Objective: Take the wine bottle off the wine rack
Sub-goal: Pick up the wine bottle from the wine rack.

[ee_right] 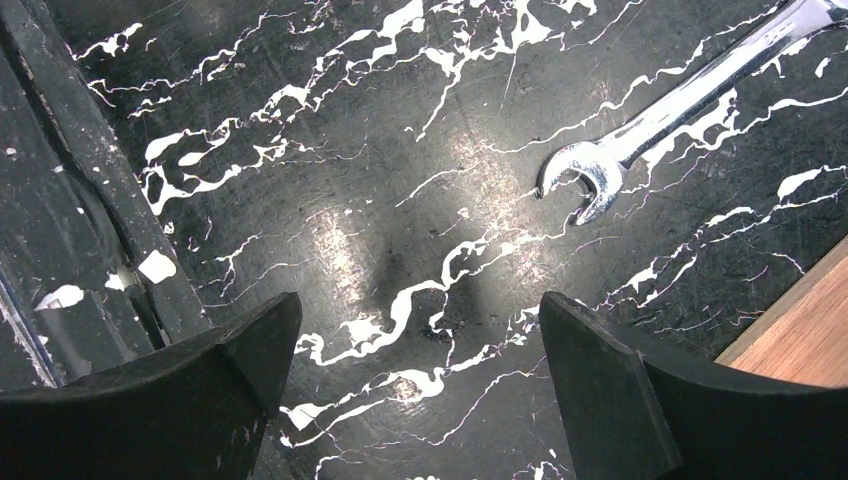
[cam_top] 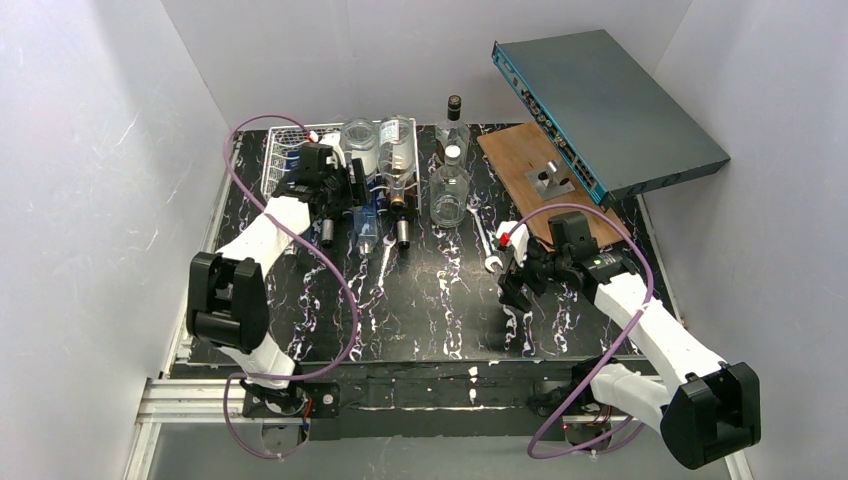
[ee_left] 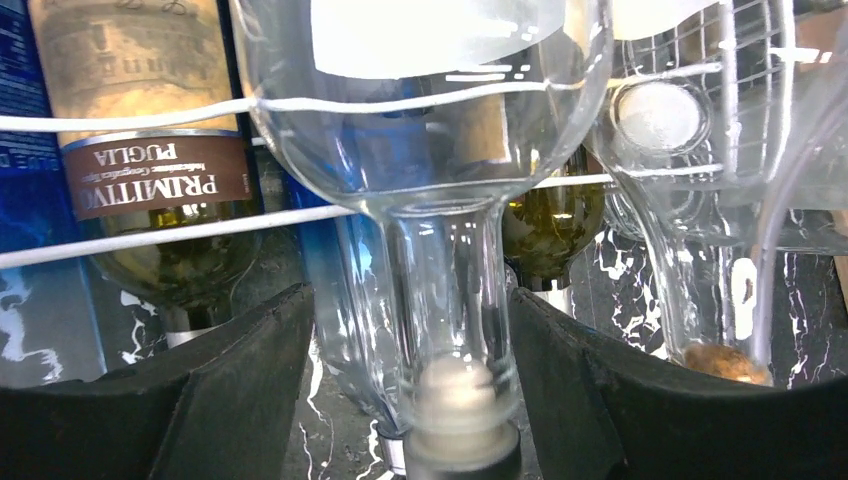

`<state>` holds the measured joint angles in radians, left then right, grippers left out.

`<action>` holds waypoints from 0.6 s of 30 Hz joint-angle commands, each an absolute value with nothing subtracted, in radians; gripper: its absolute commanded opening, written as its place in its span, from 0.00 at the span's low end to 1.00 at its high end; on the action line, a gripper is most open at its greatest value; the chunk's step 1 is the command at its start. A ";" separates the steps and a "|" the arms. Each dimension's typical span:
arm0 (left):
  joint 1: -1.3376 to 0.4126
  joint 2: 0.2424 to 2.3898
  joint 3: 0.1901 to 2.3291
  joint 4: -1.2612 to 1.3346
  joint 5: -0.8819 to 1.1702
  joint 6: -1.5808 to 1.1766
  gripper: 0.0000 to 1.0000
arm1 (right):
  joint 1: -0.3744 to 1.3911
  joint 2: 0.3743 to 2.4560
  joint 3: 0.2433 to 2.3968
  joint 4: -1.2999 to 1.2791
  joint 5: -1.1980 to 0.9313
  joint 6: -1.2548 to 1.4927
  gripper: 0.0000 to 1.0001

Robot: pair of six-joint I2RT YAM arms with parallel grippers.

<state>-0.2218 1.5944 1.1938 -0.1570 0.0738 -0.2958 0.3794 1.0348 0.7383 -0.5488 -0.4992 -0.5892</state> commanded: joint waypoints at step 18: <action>-0.213 1.690 1.332 -0.211 0.133 -0.326 0.66 | 0.362 1.009 0.735 -0.529 -0.514 -0.615 0.98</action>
